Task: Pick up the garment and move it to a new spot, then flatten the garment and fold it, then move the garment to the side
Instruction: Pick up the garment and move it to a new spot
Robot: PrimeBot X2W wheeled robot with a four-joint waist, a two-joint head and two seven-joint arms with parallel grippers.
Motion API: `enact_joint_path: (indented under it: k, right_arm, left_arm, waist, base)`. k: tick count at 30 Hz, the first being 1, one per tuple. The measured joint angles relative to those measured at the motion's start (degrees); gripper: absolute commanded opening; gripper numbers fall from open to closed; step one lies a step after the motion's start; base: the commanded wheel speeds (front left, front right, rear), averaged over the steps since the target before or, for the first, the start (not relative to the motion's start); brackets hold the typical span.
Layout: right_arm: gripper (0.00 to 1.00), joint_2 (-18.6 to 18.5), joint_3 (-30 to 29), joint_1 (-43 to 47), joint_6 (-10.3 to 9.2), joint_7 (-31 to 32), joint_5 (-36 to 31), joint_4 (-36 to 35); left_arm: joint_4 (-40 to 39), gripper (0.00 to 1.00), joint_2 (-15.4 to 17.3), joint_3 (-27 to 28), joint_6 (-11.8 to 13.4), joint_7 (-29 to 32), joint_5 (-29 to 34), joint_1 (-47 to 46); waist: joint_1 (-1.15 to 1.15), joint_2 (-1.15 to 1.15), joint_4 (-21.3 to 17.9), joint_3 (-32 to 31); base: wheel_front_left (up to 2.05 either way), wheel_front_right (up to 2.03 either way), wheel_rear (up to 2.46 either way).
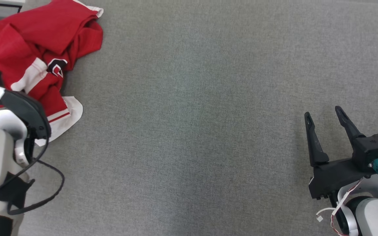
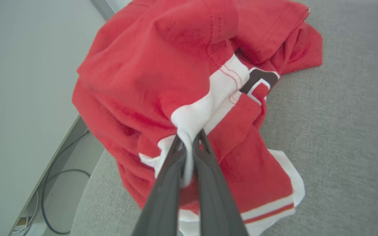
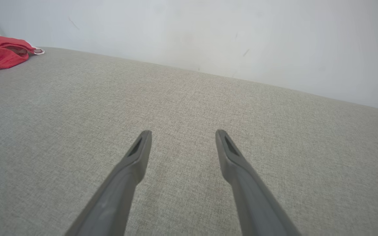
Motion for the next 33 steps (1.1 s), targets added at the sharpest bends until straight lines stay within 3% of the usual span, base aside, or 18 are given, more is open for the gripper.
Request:
enact_joint_path:
  k: [12,20,33]
  right_arm:
    - [1.0,3.5,0.2,-0.2,0.0,-1.8,1.1,5.9]
    - [1.0,7.6,1.4,-0.7,-0.01,-3.6,2.6,10.6]
    - [1.0,9.0,3.6,1.9,-0.02,-5.6,3.7,13.4]
  left_arm:
    - [-0.1,0.0,-1.2,-0.5,-0.6,-6.7,0.5,-4.7]
    - [-0.7,0.0,-6.4,-5.2,-3.2,-9.8,2.6,-8.5]
    - [-1.1,0.0,-14.9,-13.2,-9.3,-11.3,3.8,-8.8]
  waist:
    - [-0.01,-0.01,-0.3,-6.9]
    - [-0.01,-0.01,-2.5,-13.0]
    - [-0.01,-0.01,-11.3,-20.9]
  base:
    - [0.0,0.0,0.0]
    - [0.0,0.0,0.0]
    - [0.0,0.0,0.0]
